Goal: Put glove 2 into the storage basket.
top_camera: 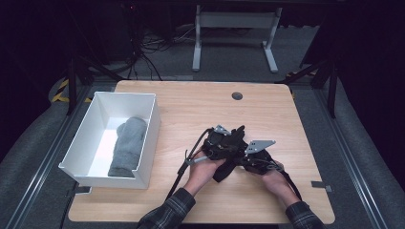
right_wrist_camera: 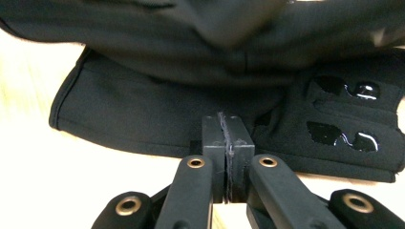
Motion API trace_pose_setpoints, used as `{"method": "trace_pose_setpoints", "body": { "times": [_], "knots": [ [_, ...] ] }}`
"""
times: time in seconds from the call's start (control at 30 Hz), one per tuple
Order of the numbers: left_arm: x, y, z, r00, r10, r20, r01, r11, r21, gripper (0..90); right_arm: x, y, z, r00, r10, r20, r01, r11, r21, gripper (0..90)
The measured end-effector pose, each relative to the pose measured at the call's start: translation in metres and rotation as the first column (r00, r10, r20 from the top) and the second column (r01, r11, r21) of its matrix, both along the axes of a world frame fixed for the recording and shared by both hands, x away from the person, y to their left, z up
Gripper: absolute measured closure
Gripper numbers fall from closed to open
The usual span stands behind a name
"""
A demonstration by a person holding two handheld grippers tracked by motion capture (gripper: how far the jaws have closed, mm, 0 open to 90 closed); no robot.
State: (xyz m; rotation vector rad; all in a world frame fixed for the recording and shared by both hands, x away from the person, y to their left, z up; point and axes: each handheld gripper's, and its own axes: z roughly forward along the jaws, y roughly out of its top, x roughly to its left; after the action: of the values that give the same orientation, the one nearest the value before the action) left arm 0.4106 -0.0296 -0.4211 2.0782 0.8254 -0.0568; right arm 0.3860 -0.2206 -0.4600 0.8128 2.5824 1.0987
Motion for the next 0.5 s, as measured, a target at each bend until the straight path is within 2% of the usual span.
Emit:
{"method": "trace_pose_setpoints", "body": {
  "times": [0.2, 0.27, 0.4, 0.5],
  "knots": [
    [-0.002, -0.005, -0.013, 0.9997, -0.005, -0.024, 0.006, 0.9999, 0.009, 89.9, 0.000, 0.000, 0.000, 1.0000, -0.003, 0.000, 0.003, 1.000, 0.001, 90.0],
    [-0.001, -0.005, -0.015, 0.9994, -0.005, -0.035, 0.005, 0.9999, 0.009, 89.8, -0.003, -0.006, 0.004, 0.9998, -0.012, 0.014, 0.012, 1.000, -0.004, 90.0],
    [-0.003, -0.011, -0.021, 0.9987, -0.021, -0.047, 0.022, 0.9996, 0.017, 89.6, -0.005, -0.030, 0.011, 0.9965, -0.077, 0.032, 0.076, 0.997, 0.026, 88.7],
    [-0.006, -0.016, -0.029, 0.9975, -0.042, -0.057, 0.043, 0.9985, 0.032, 89.0, -0.003, -0.045, 0.012, 0.9911, -0.129, 0.034, 0.128, 0.991, 0.035, 83.5]
  ]
}}
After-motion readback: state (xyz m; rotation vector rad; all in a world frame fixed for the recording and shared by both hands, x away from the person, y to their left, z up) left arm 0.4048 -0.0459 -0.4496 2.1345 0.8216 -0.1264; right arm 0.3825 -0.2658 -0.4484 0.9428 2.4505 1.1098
